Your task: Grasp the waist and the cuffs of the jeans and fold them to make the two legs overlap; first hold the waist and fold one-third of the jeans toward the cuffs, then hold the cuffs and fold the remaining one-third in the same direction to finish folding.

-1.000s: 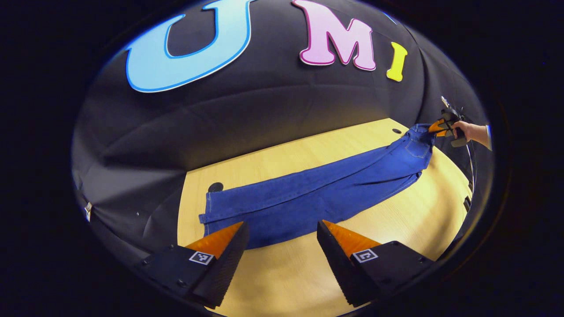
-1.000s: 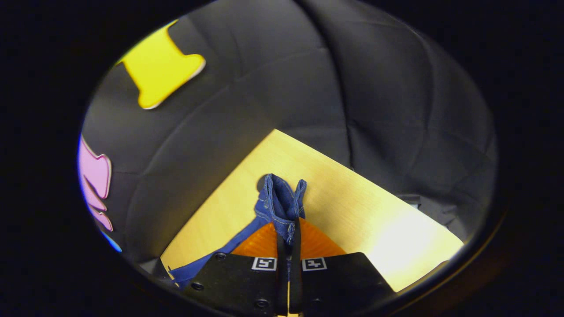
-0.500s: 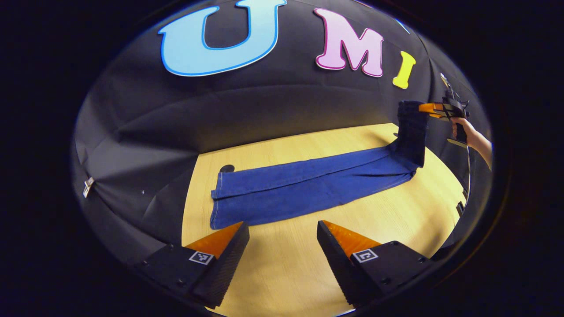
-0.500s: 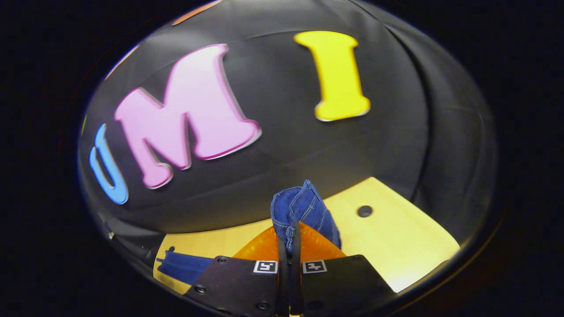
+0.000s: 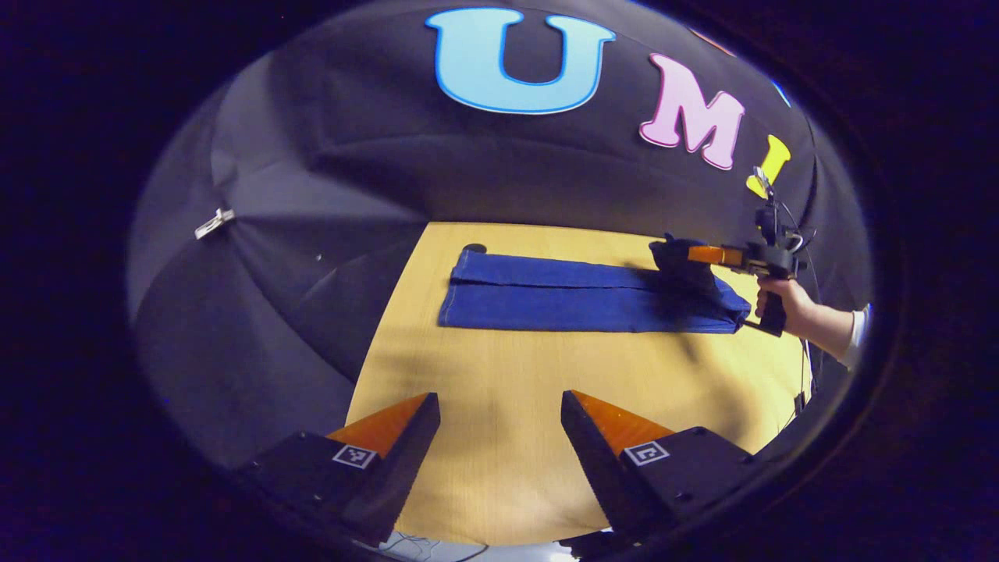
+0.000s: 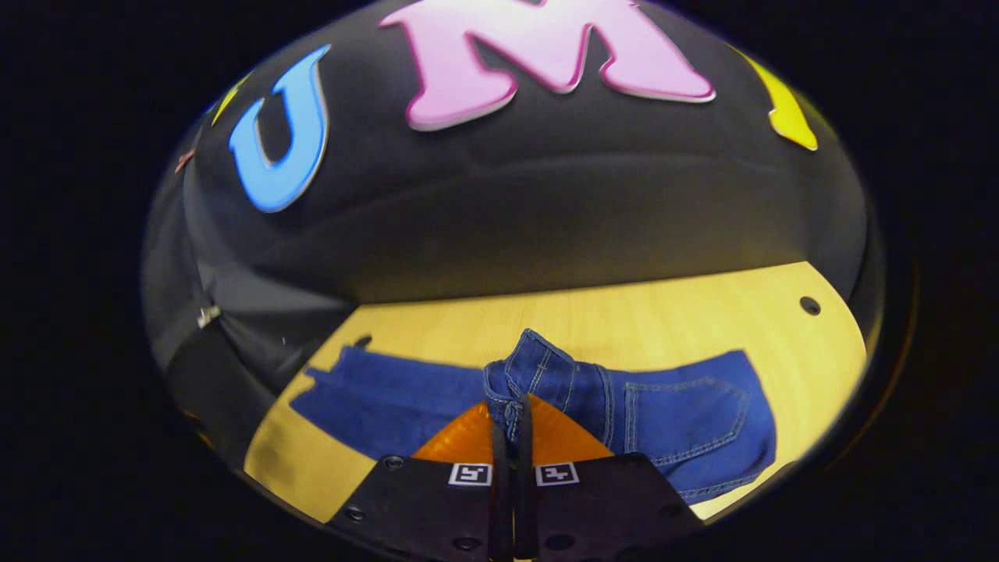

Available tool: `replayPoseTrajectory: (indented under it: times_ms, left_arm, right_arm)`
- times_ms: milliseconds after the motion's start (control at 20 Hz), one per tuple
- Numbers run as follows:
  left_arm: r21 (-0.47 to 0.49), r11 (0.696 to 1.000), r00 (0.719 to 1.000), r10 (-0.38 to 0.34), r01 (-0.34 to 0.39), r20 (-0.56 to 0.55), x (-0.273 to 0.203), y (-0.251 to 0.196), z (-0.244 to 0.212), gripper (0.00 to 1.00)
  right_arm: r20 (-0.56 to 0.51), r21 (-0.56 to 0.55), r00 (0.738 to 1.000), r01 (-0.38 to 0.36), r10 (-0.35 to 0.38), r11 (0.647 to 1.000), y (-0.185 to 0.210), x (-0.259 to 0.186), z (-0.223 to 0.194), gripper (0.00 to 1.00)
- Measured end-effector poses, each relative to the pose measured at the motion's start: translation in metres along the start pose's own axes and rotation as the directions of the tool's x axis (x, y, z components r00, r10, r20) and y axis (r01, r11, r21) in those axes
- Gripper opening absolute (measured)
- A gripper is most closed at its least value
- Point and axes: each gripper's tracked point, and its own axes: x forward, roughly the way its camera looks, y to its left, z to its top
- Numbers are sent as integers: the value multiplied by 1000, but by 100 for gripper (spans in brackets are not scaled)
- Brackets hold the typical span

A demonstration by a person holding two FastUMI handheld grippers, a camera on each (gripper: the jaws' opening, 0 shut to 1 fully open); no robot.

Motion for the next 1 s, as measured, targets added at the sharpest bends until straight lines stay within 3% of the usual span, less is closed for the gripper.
replayPoseTrajectory:
  times_ms: [200,350,500,650,700,750,900,1000]
  left_arm:
    - [6,998,997,60,-60,-50,-21,19,-44,97]
    - [-3,999,998,46,-46,-49,-20,7,-39,96]
    - [-23,1000,999,13,-14,-34,-3,-13,-17,97]
    - [-43,999,999,-34,33,-10,24,-30,19,97]
    - [-51,997,999,-51,50,-10,35,-35,31,97]
    - [-57,996,998,-65,64,-14,47,-36,43,97]
    - [-81,996,998,-49,46,-27,95,-24,88,96]
    - [-143,989,998,-31,22,-60,140,-16,112,96]
  right_arm:
    - [-115,8,993,-13,14,1000,-3,16,-47,5]
    - [-153,55,987,-39,47,998,2,20,-55,10]
    - [-176,125,975,-114,136,985,22,13,-50,50]
    - [-153,79,970,-177,187,981,22,-18,-29,91]
    - [-144,37,966,-212,215,977,21,-34,-20,82]
    - [-134,-1,961,-243,240,970,18,-52,-13,96]
    - [-120,-40,946,-307,301,951,-1,-109,10,97]
    - [-104,-56,947,-311,304,949,-27,-135,24,97]
